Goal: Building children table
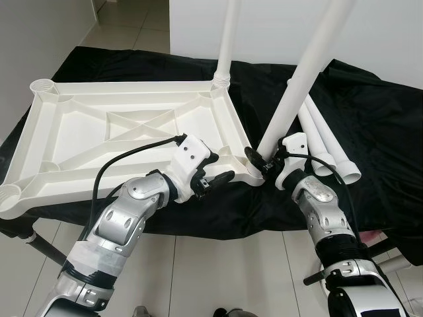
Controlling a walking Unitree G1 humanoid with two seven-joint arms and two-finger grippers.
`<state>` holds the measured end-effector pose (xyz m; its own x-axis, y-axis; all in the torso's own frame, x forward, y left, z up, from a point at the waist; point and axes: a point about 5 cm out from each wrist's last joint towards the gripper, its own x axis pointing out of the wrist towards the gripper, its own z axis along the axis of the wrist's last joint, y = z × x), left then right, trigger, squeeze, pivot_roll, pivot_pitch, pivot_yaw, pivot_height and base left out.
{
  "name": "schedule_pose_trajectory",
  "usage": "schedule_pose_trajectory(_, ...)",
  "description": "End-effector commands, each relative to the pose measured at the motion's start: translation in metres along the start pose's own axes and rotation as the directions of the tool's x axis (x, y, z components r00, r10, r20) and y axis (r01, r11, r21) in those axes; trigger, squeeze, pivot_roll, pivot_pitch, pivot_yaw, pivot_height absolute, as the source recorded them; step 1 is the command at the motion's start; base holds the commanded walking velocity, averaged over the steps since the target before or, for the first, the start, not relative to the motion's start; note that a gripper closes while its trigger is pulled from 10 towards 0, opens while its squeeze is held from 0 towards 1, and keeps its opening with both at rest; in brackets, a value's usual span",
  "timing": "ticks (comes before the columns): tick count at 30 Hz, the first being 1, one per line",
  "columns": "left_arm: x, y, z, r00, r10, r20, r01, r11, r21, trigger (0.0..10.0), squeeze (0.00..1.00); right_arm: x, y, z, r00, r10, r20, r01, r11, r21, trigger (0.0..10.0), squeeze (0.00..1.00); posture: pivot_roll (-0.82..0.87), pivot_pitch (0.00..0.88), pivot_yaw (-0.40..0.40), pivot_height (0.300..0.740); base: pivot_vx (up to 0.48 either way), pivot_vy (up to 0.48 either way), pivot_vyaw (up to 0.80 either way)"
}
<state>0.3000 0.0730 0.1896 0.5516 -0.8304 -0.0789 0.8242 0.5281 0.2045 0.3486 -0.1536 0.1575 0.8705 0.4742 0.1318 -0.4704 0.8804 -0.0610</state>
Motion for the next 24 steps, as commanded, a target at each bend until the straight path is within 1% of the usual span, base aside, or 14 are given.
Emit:
schedule_pose_trajectory(1,0.000,-0.002,0.001,0.999,-0.040,-0.002,0.040,0.999,0.013,10.0,0.00,-0.004,0.003,-0.010,0.999,-0.022,-0.031,0.024,0.999,0.049,10.0,0.00,0.00,0.104,-0.069,0.740,0.000,0.000,0.00)
schedule_pose_trajectory(4,0.001,-0.002,0.001,0.999,-0.042,-0.001,0.042,0.999,0.010,10.0,0.00,-0.005,0.004,-0.010,0.999,-0.043,-0.015,0.044,0.996,0.076,10.0,0.00,-0.01,0.106,-0.067,0.740,0.000,0.000,0.00)
schedule_pose_trajectory(11,0.002,-0.002,0.001,0.999,-0.047,-0.001,0.047,0.999,0.011,10.0,0.00,-0.005,0.000,-0.010,0.993,-0.112,-0.029,0.113,0.991,0.072,10.0,0.00,-0.01,0.105,-0.065,0.740,0.000,0.000,0.00)
schedule_pose_trajectory(12,0.002,-0.002,0.001,0.999,-0.047,-0.001,0.047,0.999,0.011,10.0,0.00,-0.005,0.000,-0.010,0.993,-0.112,-0.029,0.113,0.991,0.072,10.0,0.00,-0.01,0.105,-0.065,0.740,0.000,0.000,0.00)
schedule_pose_trajectory(15,0.002,-0.002,0.001,0.999,-0.047,-0.001,0.047,0.999,0.012,10.0,0.00,-0.003,0.001,-0.007,0.985,-0.168,-0.036,0.170,0.982,0.077,10.0,0.00,-0.01,0.105,-0.065,0.740,0.000,0.000,0.00)
schedule_pose_trajectory(16,0.002,-0.002,0.001,0.999,-0.047,-0.001,0.047,0.999,0.012,10.0,0.00,-0.003,0.001,-0.007,0.985,-0.168,-0.036,0.170,0.982,0.077,10.0,0.00,-0.01,0.105,-0.065,0.740,0.000,0.000,0.00)
schedule_pose_trajectory(18,0.001,-0.002,0.000,0.999,-0.045,-0.003,0.045,0.999,0.013,10.0,0.00,-0.002,0.007,-0.006,0.970,-0.241,-0.043,0.244,0.966,0.081,10.0,0.00,0.00,0.097,-0.078,0.740,0.000,0.000,0.00)
schedule_pose_trajectory(20,0.001,-0.002,0.000,0.999,-0.045,-0.003,0.045,0.999,0.013,10.0,0.00,-0.002,0.009,-0.006,0.965,-0.257,-0.044,0.260,0.962,0.082,10.0,0.00,0.00,0.097,-0.078,0.740,0.000,0.000,0.00)
schedule_pose_trajectory(21,0.001,-0.002,0.000,0.999,-0.044,-0.003,0.044,0.999,0.012,10.0,0.00,-0.002,0.014,-0.006,0.957,-0.287,-0.049,0.290,0.952,0.092,10.0,0.00,0.00,0.095,-0.078,0.740,0.000,0.000,0.00)
schedule_pose_trajectory(22,0.001,-0.002,0.000,0.999,-0.044,-0.003,0.044,0.999,0.012,10.0,0.00,-0.002,0.014,-0.006,0.957,-0.287,-0.049,0.290,0.952,0.092,10.0,0.00,0.00,0.095,-0.078,0.740,0.000,0.000,0.00)
schedule_pose_trajectory(23,0.001,-0.002,0.000,0.999,-0.044,-0.003,0.044,0.999,0.013,10.0,0.00,-0.002,0.019,-0.006,0.944,-0.325,-0.055,0.329,0.939,0.102,10.0,0.00,0.00,0.092,-0.081,0.740,0.000,0.000,0.00)
schedule_pose_trajectory(24,0.001,-0.002,0.000,0.999,-0.044,-0.003,0.044,0.999,0.013,10.0,0.00,-0.002,0.019,-0.006,0.944,-0.325,-0.055,0.329,0.939,0.102,10.0,0.00,0.00,0.092,-0.081,0.740,0.000,0.000,0.00)
